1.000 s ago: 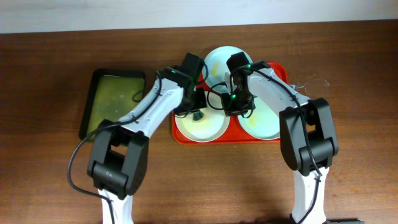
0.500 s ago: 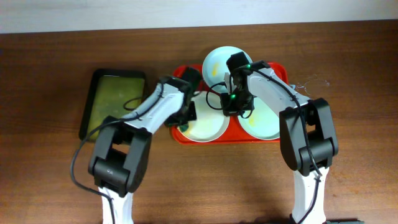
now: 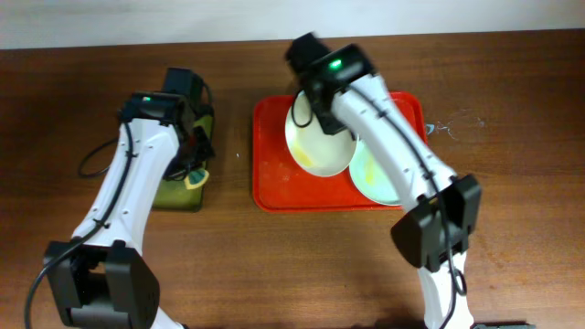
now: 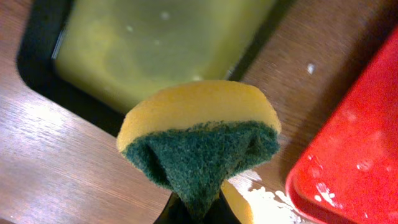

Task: Clean dirty plates on tray and stack at the side
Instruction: 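Lift the white plate with the right gripper and place it right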

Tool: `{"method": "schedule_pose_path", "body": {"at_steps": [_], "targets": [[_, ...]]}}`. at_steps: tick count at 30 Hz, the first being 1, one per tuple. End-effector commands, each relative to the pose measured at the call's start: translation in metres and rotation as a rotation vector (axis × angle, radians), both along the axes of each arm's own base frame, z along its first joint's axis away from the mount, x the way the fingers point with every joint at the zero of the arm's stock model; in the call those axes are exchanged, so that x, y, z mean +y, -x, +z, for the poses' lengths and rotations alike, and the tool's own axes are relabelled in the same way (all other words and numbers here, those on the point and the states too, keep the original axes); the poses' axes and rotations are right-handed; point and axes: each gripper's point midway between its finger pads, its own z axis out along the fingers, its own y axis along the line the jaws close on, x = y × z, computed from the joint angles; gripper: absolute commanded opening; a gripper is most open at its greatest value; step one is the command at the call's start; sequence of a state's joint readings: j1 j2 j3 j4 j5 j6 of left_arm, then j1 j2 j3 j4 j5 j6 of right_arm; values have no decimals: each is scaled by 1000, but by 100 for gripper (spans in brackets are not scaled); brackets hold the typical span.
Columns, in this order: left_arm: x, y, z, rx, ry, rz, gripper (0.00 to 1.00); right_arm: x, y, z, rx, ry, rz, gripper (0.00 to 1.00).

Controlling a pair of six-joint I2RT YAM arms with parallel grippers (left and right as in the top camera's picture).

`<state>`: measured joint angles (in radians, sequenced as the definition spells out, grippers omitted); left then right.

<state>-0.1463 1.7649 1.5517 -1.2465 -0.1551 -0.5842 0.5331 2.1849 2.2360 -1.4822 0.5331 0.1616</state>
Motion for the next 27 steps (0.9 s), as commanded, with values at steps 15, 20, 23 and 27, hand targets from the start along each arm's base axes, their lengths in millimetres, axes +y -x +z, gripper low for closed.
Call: {"method": "schedule_pose_path", "body": {"at_steps": [15, 20, 23, 27], "targets": [[15, 3, 9, -6, -16, -44, 0, 66, 28, 95, -416, 438, 201, 4], [15, 3, 9, -6, -16, -44, 0, 79, 40, 26, -75, 32, 200, 4], [14, 0, 9, -15, -15, -44, 0, 106, 62, -9, 192, -343, 180, 4], [14, 0, 9, -17, -15, -44, 0, 103, 58, -28, 282, -491, 125, 4]]}}
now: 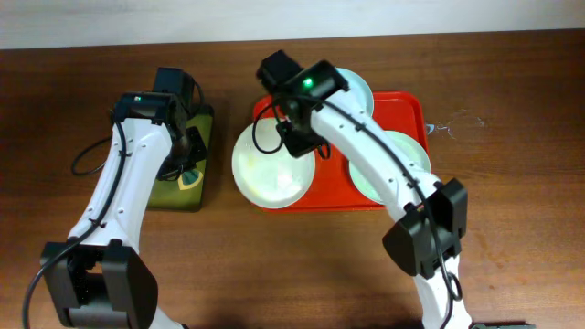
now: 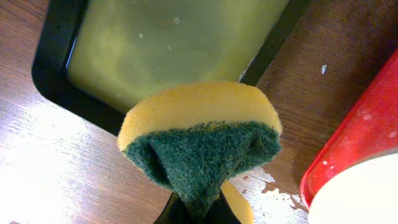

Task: Clean dirty plates on tray and stack at the side
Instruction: 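Lift the white plate with the right gripper and place it right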

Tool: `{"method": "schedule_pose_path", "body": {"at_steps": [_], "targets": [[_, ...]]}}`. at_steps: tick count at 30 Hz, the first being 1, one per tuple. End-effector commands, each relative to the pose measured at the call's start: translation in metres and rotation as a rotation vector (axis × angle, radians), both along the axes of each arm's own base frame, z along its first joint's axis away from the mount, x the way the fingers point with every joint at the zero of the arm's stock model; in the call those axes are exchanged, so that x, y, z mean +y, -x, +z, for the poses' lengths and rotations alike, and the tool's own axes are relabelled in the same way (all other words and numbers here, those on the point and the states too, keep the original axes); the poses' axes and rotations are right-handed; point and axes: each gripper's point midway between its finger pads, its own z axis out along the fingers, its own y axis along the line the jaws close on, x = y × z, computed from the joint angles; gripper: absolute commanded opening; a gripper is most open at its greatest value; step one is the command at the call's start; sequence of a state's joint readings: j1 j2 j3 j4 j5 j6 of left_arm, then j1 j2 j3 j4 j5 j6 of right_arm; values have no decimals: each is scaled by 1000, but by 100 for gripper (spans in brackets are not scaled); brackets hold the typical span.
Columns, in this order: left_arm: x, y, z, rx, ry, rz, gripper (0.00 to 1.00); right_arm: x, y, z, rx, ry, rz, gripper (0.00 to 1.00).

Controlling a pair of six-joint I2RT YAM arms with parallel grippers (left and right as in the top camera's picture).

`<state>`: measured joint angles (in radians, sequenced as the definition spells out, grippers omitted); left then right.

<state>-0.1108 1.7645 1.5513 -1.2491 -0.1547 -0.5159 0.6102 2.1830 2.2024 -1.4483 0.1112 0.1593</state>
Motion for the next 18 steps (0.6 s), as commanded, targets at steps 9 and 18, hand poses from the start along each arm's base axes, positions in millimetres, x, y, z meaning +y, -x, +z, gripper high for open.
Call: {"method": "schedule_pose_path", "body": {"at_steps": [9, 18], "targets": [[2, 0, 9, -30, -6, -13, 0, -94, -65, -17, 18, -230, -396, 4], [2, -1, 9, -32, -6, -13, 0, -360, -95, -49, -51, -240, -1014, 4]]}}
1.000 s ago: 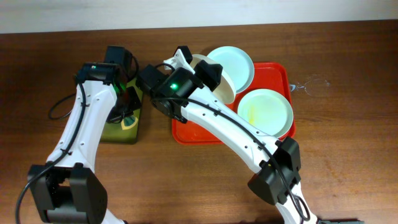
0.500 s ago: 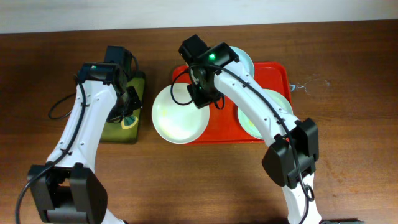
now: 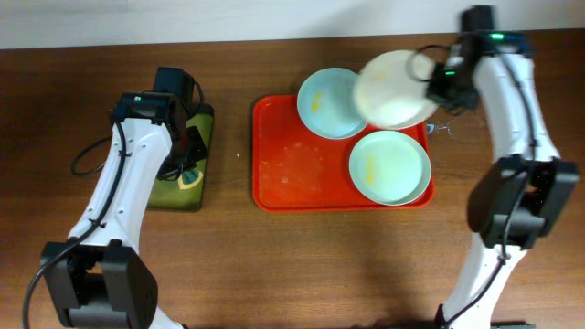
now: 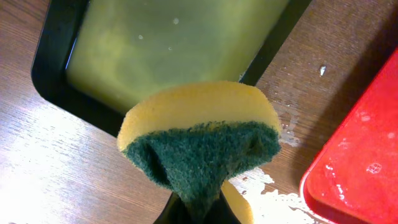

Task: Clean dirty plates on tray and stack at the side
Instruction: 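Lift the white plate with the right gripper and place it right, then grasp the light blue plate rim with the right gripper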

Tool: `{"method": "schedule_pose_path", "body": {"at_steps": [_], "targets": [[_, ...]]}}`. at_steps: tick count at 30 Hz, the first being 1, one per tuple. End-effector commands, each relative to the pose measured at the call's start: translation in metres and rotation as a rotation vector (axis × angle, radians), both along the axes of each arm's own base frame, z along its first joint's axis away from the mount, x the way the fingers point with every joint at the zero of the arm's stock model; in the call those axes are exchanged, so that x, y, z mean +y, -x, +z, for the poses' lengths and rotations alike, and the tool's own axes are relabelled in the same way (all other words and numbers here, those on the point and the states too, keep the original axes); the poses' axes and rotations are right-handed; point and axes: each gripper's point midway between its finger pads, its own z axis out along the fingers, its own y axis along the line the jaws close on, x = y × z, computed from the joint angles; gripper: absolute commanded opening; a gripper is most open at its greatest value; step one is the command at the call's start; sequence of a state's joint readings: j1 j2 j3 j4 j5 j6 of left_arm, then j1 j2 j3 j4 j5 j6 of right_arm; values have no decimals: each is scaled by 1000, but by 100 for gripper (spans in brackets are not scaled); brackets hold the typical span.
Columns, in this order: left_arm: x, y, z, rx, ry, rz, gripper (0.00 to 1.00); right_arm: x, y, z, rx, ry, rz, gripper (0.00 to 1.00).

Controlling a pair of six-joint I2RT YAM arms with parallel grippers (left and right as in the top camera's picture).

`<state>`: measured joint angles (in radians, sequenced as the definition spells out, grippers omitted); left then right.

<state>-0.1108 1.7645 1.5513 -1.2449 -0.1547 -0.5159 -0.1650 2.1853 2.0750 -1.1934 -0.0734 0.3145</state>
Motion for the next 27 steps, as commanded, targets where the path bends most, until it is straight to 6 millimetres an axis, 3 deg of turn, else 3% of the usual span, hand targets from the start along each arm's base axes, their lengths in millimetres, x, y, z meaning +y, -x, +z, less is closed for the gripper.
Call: {"method": "schedule_pose_path", "body": {"at_steps": [1, 5, 6, 8, 10, 13, 16, 17, 18, 20, 21, 22, 24, 25, 27], "targets": [[2, 0, 9, -28, -6, -13, 0, -69, 13, -29, 49, -22, -163, 4], [2, -3, 10, -39, -5, -13, 0, -132, 36, -57, 100, -34, -299, 5], [2, -3, 10, -39, -5, -13, 0, -138, 39, -60, 105, -36, -314, 17], [2, -3, 10, -41, -5, -13, 0, -141, 42, -61, 112, -37, -310, 18], [2, -4, 10, -47, -4, -13, 0, -137, 45, -61, 128, -42, -305, 46], [2, -4, 10, -47, -4, -13, 0, -124, 31, -32, 45, -103, -280, 47], [1, -6, 10, -52, -3, -13, 0, -77, -6, 23, -152, -231, -131, 47], [1, -7, 10, -57, -3, -13, 0, -36, -22, 36, -212, -299, -8, 50], [1, -7, 10, -58, -3, -13, 0, -18, -27, 36, -215, -299, 47, 51], [1, -8, 10, -60, -3, -13, 0, 41, -40, 16, -185, -172, 261, 58], [1, -8, 10, -60, -3, -13, 0, 52, -44, 5, -163, -109, 283, 59], [1, -8, 10, -60, -3, -13, 0, 73, -50, -12, -135, -38, 325, 72], [1, -7, 10, -59, -3, -13, 0, 102, -57, -43, -96, 23, 380, 74], [1, -7, 10, -58, -3, -13, 0, 128, -60, -73, -70, 21, 428, 74], [1, -7, 10, -58, -3, -13, 0, 140, -64, -93, -64, 20, 450, 73]]}}
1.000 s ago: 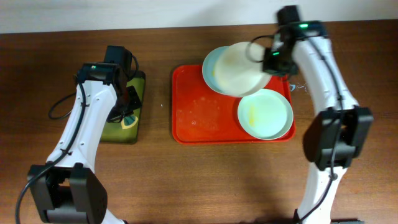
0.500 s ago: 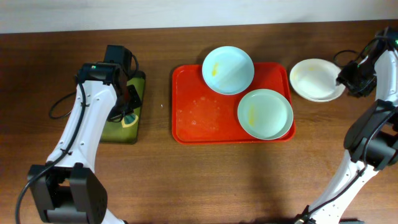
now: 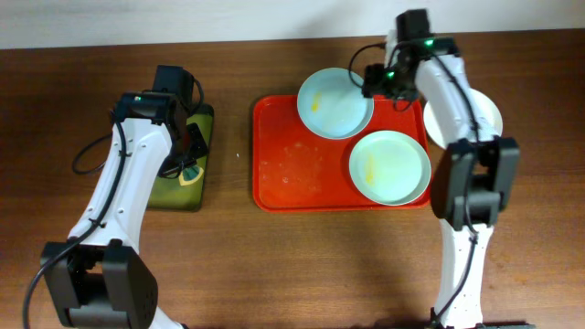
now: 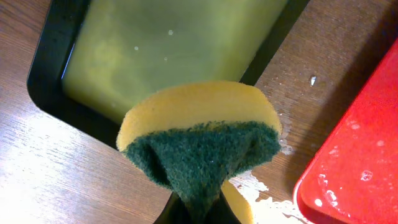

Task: Clean dirty plates on tray and stack at the side
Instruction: 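Grasp the light blue plate rim with the right gripper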

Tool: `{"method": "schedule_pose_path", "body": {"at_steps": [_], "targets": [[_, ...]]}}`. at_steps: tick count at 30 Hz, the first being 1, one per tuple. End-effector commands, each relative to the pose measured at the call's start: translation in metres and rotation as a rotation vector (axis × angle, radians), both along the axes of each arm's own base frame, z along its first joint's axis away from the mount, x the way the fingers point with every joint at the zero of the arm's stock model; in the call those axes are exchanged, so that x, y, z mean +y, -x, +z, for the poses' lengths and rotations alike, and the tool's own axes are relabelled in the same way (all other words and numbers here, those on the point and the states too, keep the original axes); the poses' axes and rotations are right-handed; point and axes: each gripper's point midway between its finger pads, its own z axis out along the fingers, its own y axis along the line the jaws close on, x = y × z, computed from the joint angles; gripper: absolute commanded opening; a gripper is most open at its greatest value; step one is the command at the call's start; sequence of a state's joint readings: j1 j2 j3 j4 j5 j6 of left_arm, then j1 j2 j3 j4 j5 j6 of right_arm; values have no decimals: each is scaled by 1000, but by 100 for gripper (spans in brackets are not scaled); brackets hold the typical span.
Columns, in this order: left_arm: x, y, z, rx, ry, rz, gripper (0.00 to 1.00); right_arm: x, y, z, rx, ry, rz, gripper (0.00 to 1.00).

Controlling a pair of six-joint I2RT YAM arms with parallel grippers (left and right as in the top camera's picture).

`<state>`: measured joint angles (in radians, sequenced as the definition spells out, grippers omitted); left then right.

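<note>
Two pale blue plates with yellow smears lie on the red tray [image 3: 283,174]: one at the back [image 3: 331,102], one at the front right [image 3: 389,166]. A white plate [image 3: 483,115] lies on the table right of the tray, partly hidden by my right arm. My right gripper [image 3: 380,79] hovers at the back plate's right rim; its jaws are too small to read. My left gripper [image 4: 199,210] is shut on a yellow and green sponge [image 4: 199,134], held above the near end of the black basin [image 4: 43,74] of yellowish liquid.
The basin [image 3: 174,194] stands left of the tray, with a strip of wet wooden table [image 4: 323,50] between them. Foam and water drops lie by the tray's left edge [image 4: 311,186]. A cable runs left of my left arm [image 3: 91,160].
The white plate was held in the air over the tray's back right corner; now it lies on the table right of the tray. My right gripper is off it, by the back plate.
My right gripper first held the white plate tilted over the tray, then at the tray's left edge near the sponge, then high over the back right corner. Now the plate rests beside the tray. My left gripper stayed over the basin holding the sponge throughout.
</note>
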<state>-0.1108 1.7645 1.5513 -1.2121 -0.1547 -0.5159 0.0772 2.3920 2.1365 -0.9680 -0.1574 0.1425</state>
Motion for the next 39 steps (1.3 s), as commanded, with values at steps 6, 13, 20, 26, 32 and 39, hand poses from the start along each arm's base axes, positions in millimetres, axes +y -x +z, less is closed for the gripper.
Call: {"method": "schedule_pose_path", "body": {"at_steps": [6, 13, 20, 26, 32, 39], "targets": [[2, 1, 9, -26, -7, -13, 0, 9, -8, -36, 12, 40, 24, 22], [2, -1, 9, -29, -6, -13, 0, 92, 45, -37, 182, -168, 184, 4], [1, -9, -27, -64, -4, -11, 0, 100, 117, -49, 416, 82, 272, 4], [44, -35, -52, -194, -41, 96, 0, 50, 116, -61, 434, 282, 209, 4], [47, -58, -81, -217, -42, 105, 0, 85, 135, -64, 509, 61, 229, 11], [47, -64, -122, -157, -44, 94, 0, 87, 169, -119, 578, 75, 164, 4]]}}
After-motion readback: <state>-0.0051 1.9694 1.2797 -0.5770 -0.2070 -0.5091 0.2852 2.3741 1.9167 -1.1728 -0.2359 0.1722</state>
